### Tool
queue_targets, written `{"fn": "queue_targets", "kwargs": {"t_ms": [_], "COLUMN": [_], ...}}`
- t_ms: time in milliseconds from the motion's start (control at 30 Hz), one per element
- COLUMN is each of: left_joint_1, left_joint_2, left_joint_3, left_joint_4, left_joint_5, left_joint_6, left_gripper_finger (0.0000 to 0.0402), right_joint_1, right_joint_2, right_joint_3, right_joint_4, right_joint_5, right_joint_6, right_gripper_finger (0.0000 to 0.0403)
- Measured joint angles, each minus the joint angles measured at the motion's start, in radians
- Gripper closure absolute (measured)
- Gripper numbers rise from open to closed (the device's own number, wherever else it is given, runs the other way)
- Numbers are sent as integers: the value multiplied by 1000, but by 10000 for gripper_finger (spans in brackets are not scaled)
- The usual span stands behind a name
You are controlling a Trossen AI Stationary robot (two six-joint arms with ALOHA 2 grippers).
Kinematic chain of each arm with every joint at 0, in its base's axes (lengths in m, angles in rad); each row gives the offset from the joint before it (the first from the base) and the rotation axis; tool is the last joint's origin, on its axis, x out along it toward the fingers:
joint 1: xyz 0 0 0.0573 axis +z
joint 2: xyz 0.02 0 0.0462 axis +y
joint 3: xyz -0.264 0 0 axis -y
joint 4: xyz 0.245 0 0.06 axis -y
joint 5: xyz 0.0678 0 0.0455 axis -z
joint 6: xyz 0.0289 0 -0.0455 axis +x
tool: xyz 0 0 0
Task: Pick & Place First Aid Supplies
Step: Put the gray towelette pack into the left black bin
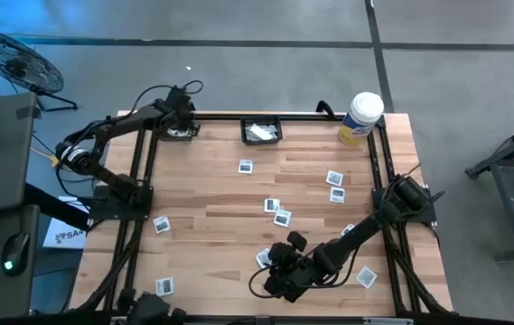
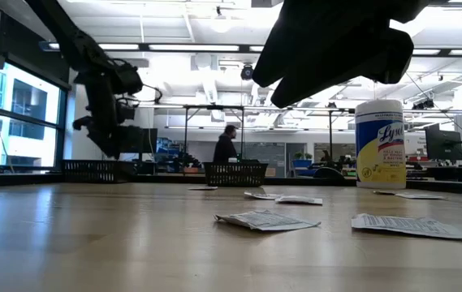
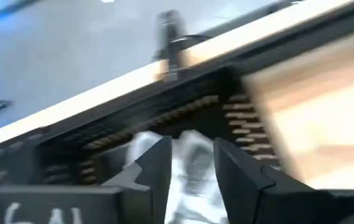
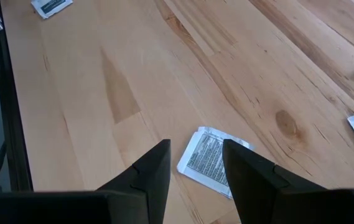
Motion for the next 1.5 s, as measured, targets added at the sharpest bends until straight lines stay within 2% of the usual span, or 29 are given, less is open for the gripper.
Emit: {"fn": "queue_targets", "kwargs": {"t_ms": [167,333,400,533,667,800,967,1300,1500], "left_joint_1": [-105,-318,-417,-588,-680,-731,-733,-734,-791], "left_joint_2": [-62,-106,-105,-68,33,166,283,300,286], "left_joint_3": [18,18,2,-98,-167,-172,-172,-170,-170], "left_joint_4": [4,23,74,325,554,707,838,708,684], "left_joint_5": [183,276,282,275,185,101,68,58,153], "left_joint_6": [-1,0,1,-73,-131,-139,-148,-158,-143], "left_gripper_finger": [278,278,278,278,278,278,278,278,278], "right_joint_1": [0,0,0,0,5,17,28,29,29], "right_joint_2": [0,0,0,0,0,0,0,0,0], "right_joint_3": [0,0,0,0,0,0,0,0,0], "right_joint_4": [0,0,0,3,8,15,37,46,49], "right_joint_5": [0,1,1,2,2,6,18,26,26], "right_joint_6": [-1,0,1,3,13,20,19,-11,-8], "right_gripper_finger": [263,263,263,263,263,263,263,263,263]}}
